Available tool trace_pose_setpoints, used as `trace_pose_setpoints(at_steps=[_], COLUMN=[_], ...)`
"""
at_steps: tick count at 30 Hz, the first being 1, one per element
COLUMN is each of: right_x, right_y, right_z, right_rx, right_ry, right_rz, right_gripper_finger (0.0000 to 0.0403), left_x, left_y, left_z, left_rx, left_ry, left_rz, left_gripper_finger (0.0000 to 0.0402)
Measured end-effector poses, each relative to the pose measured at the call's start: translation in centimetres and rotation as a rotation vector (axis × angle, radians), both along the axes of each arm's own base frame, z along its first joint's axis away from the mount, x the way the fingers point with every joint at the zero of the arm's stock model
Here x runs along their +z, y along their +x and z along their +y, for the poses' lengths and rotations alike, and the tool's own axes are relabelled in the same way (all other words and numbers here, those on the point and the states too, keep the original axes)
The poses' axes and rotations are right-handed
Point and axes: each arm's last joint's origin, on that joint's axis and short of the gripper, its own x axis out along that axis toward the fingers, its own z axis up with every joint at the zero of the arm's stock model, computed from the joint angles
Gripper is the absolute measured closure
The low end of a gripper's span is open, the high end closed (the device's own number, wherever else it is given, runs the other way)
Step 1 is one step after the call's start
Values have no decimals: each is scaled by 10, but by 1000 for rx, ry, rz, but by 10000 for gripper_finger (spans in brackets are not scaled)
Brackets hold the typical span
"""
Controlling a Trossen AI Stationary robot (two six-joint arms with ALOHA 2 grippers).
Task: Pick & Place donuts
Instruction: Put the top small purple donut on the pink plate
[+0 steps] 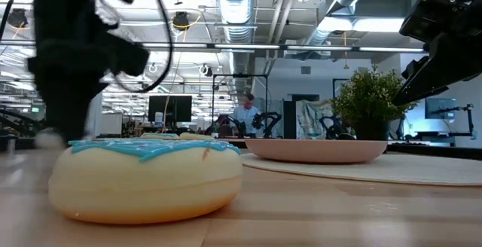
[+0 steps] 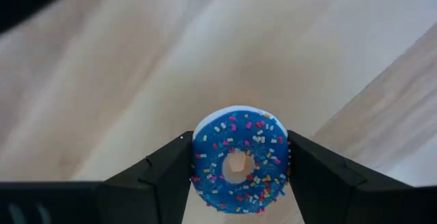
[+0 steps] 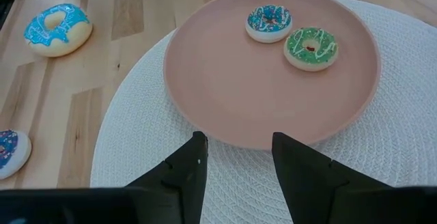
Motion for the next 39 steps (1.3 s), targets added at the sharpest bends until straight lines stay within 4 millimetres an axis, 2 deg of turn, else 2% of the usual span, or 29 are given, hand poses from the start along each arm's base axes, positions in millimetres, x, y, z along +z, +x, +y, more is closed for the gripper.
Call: trace_pose_setpoints(at_steps=[4, 7, 10, 14, 20, 24, 28, 32, 39], right_x=[0, 0, 0, 0, 0, 0, 0, -1, -1], right_y=[0, 0, 0, 0, 0, 0, 0, -1, -1], right_z=[0, 0, 0, 0, 0, 0, 0, 0, 0], right_rx=[0, 0, 0, 0, -1, -5, -5, -3, -3], right_ry=[0, 0, 0, 0, 1, 6, 3, 3, 2], right_rz=[0, 0, 0, 0, 0, 0, 6, 8, 10], right_gripper_finger=[249, 249, 249, 249, 249, 249, 249, 249, 249], left_x=[18, 35, 50, 63, 56, 38, 19, 2, 1], left_y=[16, 36, 61, 108, 180, 212, 224, 225, 225], left_z=[8, 14, 20, 25, 31, 33, 37, 42, 47], left_rx=[-50, -98, -154, -277, -423, -487, -497, -483, -450], left_ry=[73, 121, 148, 191, 283, 280, 261, 203, 193], left_rz=[-65, -180, -310, -469, -450, -376, -258, -188, -185], left_gripper_finger=[193, 193, 193, 193, 193, 193, 193, 193, 193])
